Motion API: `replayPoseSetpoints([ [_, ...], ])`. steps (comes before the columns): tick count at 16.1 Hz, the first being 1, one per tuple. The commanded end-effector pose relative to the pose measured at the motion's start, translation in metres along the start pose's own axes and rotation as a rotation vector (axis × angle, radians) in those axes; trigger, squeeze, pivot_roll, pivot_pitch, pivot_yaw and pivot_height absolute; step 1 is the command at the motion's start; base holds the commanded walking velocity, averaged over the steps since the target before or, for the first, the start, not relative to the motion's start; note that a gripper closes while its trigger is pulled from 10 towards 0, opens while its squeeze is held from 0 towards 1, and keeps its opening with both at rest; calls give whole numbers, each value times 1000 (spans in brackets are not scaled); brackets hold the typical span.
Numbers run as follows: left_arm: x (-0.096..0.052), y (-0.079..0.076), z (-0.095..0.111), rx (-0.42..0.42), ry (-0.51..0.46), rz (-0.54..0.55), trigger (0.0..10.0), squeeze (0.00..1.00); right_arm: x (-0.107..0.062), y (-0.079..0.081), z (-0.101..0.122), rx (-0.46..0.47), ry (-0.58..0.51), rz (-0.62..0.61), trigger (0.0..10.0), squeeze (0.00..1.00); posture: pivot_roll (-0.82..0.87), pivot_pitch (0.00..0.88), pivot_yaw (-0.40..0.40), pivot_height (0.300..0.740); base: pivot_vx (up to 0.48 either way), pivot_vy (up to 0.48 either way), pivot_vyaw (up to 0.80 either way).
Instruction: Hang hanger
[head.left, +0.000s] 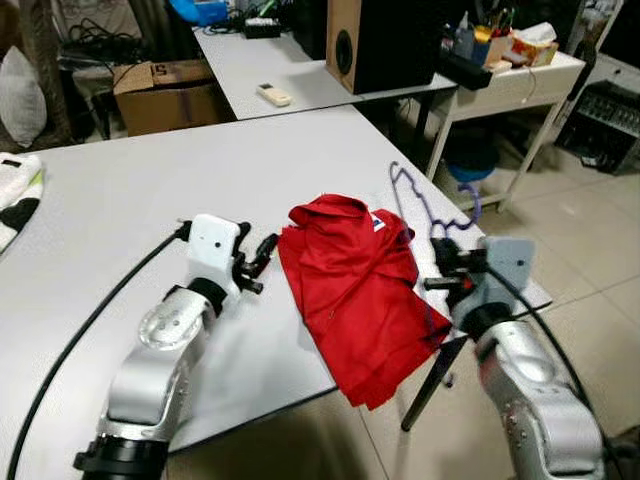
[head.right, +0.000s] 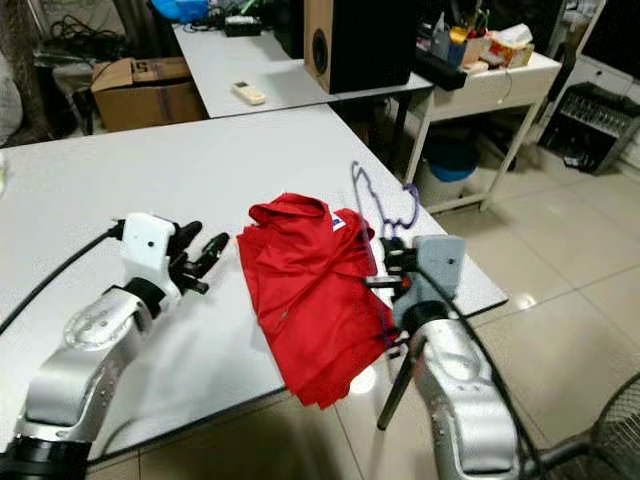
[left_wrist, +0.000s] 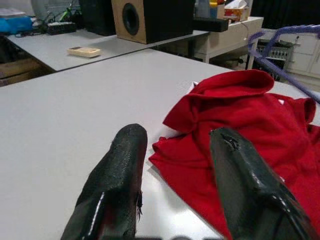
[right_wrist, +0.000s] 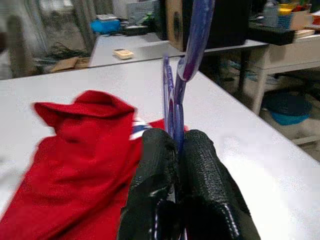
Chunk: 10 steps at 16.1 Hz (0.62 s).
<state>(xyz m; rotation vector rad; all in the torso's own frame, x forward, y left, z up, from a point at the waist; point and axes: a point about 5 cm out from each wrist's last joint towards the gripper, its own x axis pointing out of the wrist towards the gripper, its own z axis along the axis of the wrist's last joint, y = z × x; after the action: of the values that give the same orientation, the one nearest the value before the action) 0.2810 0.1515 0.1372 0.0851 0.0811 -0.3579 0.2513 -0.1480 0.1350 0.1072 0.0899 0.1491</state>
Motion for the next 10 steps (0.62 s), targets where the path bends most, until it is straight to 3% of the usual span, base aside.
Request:
replayPoseSetpoints([
  [1,-1,2,1,2,-3,6,10000,0,0,-1,2,-2,-1,-4,10000,0,-85,0,-2,740,0,442,-731],
  [5,-1,1,1,3,-2,5,10000,0,-1,-1,1,-1,3,-3,10000,0,-86,0,-1,740,0,456,-783],
  [7,-1,1,1,11,3,5,10000,0,-1,-2,1,-2,2,-7,10000,0,-86,0,-2,740,0,390,0],
  [8,-1,1,1,48,6,0,10000,0,-1,-2,1,-6,0,-8,10000,0,-86,0,-2,740,0,0,0],
  [10,0,-1,0,57,14,1,10000,0,-1,-3,2,-12,-2,-10,10000,0,-88,0,0,740,0,-480,0],
])
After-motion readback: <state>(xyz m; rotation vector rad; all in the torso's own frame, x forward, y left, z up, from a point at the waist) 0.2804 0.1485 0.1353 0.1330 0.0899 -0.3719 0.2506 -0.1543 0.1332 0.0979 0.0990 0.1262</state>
